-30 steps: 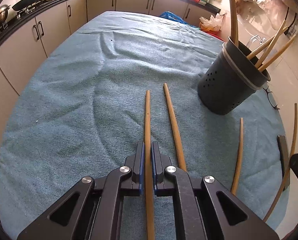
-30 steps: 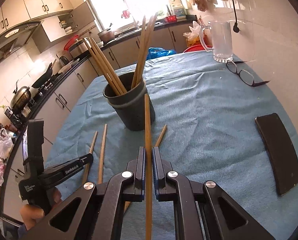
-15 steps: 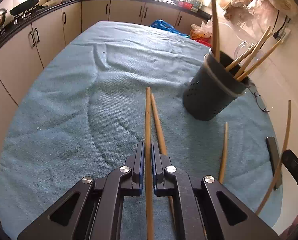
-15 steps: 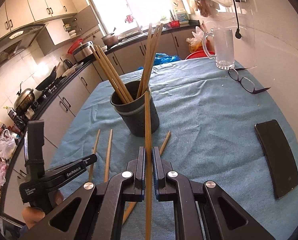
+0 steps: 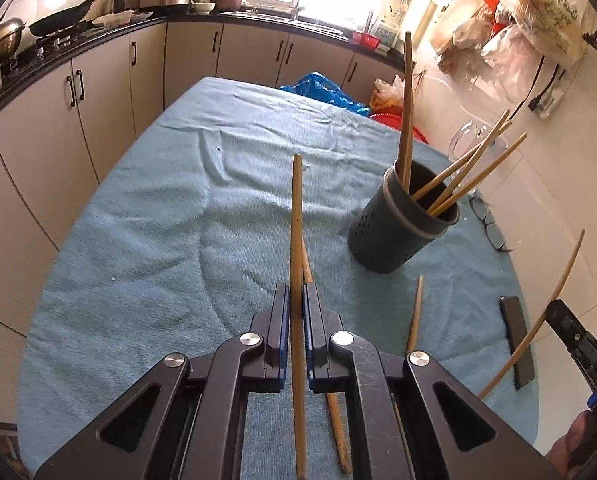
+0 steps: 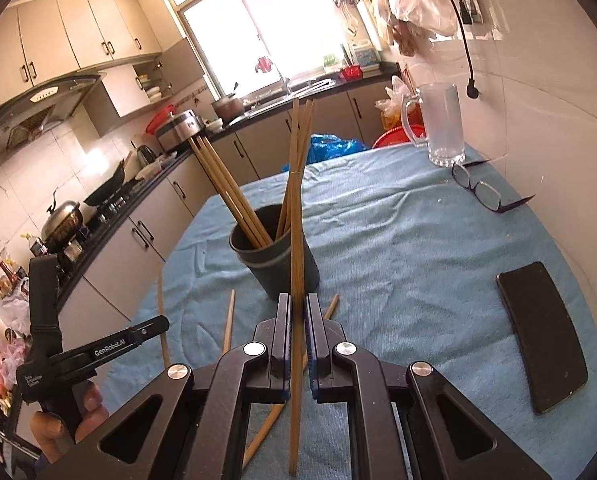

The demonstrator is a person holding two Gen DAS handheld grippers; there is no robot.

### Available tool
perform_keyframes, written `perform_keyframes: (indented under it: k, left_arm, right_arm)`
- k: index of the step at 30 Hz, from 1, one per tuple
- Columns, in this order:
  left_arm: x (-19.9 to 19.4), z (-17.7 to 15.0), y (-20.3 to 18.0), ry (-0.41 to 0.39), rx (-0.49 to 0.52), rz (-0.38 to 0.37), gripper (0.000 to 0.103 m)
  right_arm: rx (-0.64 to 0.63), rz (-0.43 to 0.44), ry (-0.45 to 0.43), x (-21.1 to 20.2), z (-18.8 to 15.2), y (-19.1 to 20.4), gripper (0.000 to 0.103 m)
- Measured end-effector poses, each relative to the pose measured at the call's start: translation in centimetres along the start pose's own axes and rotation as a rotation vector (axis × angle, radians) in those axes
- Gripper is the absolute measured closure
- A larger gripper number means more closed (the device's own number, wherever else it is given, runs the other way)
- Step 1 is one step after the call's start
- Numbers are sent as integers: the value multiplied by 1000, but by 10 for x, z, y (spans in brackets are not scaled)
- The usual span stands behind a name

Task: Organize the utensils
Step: 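Lift both held chopsticks upright and carry them toward the black cup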

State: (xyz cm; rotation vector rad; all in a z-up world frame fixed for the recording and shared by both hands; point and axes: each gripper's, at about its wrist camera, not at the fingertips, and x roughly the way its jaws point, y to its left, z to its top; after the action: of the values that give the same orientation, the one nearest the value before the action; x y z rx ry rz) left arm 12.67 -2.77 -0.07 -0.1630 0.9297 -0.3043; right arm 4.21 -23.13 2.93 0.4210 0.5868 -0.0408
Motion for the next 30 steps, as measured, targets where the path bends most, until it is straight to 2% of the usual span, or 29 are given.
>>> perform_keyframes:
  k: [13,30]
  left_arm:
    - [-47,6,-9,-88,16,-42,97]
    - [-66,6,-10,-125,14,-48,97]
  right_arm:
    - [-2,27,-51,-18,4,-2,96]
    - [26,36,-67,-27,4,-11,96]
